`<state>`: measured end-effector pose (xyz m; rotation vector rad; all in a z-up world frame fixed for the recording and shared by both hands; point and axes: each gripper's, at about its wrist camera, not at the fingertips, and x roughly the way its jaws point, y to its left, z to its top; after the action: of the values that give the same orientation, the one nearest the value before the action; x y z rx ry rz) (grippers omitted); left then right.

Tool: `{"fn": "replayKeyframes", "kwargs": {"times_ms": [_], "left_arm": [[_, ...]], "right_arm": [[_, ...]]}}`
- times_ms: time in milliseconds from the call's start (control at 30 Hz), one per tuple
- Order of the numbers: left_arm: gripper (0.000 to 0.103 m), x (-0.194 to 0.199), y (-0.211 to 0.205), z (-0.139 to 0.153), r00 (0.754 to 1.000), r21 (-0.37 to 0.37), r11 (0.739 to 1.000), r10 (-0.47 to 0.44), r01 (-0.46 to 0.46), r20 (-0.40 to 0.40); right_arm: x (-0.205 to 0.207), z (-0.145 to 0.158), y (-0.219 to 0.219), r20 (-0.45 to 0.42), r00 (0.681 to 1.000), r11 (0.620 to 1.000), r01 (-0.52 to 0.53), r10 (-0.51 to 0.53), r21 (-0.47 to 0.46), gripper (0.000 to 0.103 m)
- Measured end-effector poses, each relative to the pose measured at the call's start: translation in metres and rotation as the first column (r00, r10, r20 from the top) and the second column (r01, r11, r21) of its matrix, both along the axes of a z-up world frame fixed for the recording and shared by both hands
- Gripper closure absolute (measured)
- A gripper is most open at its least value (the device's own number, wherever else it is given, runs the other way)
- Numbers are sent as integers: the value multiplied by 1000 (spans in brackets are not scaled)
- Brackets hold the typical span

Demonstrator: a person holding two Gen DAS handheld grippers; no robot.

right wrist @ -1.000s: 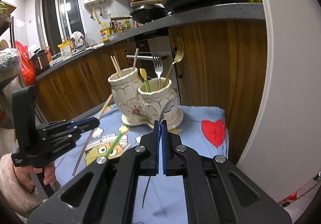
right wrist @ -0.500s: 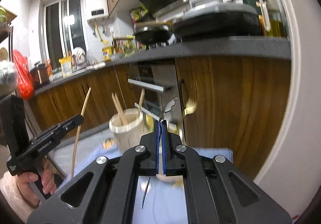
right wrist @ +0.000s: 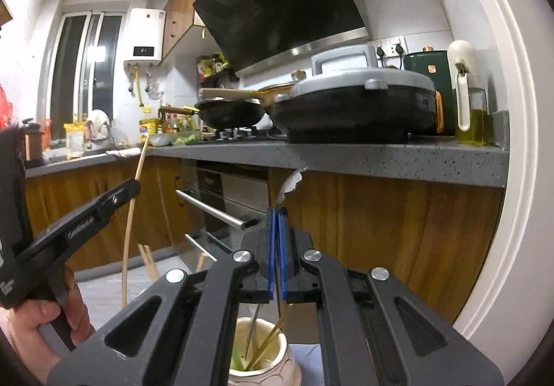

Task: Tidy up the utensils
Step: 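Insert the chopstick into the tall cup while the right tool drops the silver spoon in the short cup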

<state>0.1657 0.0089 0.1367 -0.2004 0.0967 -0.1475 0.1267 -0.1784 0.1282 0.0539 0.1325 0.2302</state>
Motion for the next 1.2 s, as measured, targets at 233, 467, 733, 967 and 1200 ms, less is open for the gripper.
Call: {"fn": "replayKeyframes", "kwargs": {"times_ms": [233,467,733,967,1200], "left_arm": [[98,12,-7,-21,999,60,997,40,-39,-10],[98,-10,-6,-40,999,156,988,13,-7,-33],[98,-34,-1,-63,988,231,972,-1,37,-155],[98,-38,1,-70,979,250,968,30,21,-201],[84,-40,4,-72,972,255,967,59,1,-229]], "right_arm": [[13,-25,-5,-28,999,1000,-25,25,19,101],[15,-49,-6,-89,993,997,-72,73,18,101],[11,-70,-4,-156,984,996,-91,90,4,101],[12,-76,-3,-194,977,996,-91,89,0,101],[11,-75,-3,-203,975,995,-96,93,-5,101]]}}
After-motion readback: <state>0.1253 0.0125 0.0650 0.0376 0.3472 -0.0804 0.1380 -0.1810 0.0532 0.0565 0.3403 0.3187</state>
